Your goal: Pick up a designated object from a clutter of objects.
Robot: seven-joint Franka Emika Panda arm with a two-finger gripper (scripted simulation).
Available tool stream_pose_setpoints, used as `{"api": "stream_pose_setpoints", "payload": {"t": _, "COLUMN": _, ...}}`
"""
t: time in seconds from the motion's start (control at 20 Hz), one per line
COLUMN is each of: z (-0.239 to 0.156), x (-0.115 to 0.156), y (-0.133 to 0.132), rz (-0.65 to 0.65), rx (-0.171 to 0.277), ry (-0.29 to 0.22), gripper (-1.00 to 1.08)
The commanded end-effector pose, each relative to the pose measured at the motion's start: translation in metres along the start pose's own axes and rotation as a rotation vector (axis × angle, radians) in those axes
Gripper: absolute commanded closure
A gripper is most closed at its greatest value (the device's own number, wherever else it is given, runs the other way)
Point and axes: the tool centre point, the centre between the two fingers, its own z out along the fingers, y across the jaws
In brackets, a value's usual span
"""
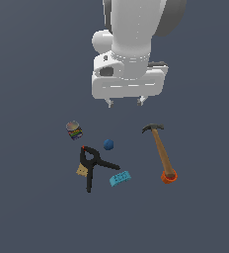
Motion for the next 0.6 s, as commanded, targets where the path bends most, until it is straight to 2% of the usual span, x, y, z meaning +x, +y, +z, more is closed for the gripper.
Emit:
{"api": "stream_pose_setpoints", "payload": {"t": 0.0, "z": 0.0, "x": 0.0, "y": 0.0, "rz": 0.0, "rx": 0.0, "ry": 0.0, "gripper": -0.92}}
{"api": "stream_pose_setpoints", "payload": {"t": 0.55, "z": 0.0, "x": 0.006, "y": -0.011, "rz": -0.07, "rx": -0.018, "ry": 0.014, "gripper": -0.92}}
